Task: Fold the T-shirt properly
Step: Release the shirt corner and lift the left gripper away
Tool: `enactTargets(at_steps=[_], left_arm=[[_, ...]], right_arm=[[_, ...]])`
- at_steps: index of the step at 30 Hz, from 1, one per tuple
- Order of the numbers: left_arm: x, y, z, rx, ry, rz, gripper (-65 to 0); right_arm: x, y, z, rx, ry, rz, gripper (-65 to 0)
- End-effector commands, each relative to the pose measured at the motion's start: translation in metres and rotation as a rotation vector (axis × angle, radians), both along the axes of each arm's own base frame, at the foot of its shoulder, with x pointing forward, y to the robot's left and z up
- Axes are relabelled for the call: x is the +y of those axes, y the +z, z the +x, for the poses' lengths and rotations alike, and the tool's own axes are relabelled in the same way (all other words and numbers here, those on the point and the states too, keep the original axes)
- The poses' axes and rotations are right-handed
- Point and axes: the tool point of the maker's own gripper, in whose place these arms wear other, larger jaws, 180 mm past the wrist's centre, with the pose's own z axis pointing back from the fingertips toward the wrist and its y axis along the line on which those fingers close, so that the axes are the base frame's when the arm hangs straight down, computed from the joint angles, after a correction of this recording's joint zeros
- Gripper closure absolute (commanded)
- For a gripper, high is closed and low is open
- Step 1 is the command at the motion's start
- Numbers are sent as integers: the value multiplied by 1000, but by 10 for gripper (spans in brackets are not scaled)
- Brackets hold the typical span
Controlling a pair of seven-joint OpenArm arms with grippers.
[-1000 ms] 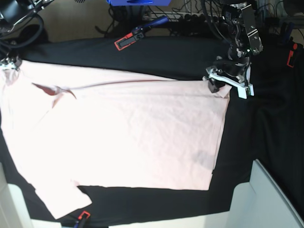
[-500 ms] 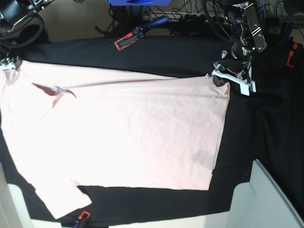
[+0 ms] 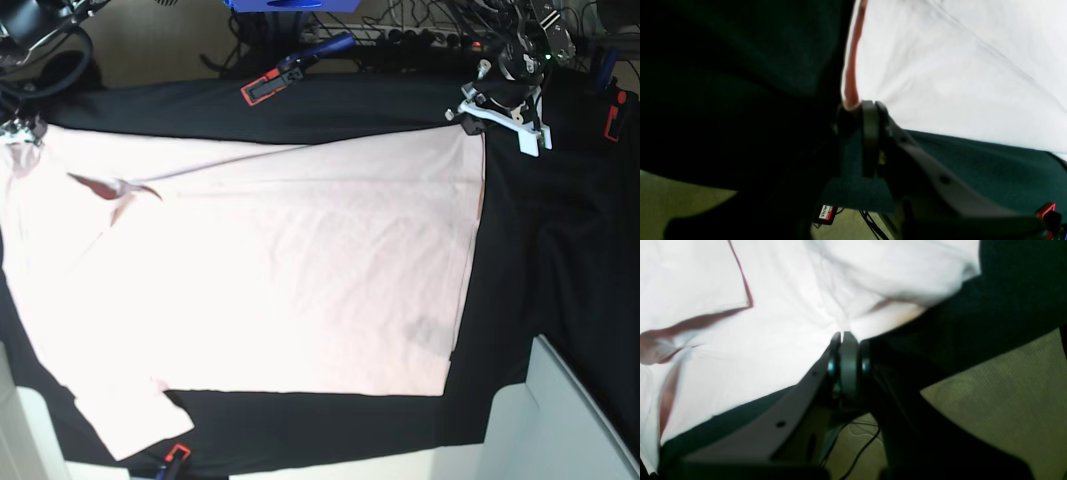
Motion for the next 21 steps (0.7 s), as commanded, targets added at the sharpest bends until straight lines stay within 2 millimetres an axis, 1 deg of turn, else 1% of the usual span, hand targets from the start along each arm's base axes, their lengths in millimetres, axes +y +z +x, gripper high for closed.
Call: enactTargets(at_steps=[1,4,6,11,13,16,18,21], left_arm=[[14,-14,-42,152,22,53,-87],[21,-15,-55,161,69,58,-87],[24,-14,-57,162,74,64,-87],[25,-14,-64,171,73,68,-87],[23,-15,-67,174,60,63,-87],[15,-6,-60,135,-13,57,-87],[15,2,-56,111,-41,71,-87],[18,14,-44,76,-61,103,-87]], right_arm=[[-13,9,2,-12,3,-39,-3],[-14,8,-4,0,5,-42,-3],[-15,7,-7,7,8,-45,-3],[-16,7,-8,8,9,-48,-3],[-15,8,-6,6,10,-48,-3],[-15,8,-5,6,11,-46,-3],[-15,8,-5,6,11,-46,-3],[-15,8,-5,5,11,-44,-3]])
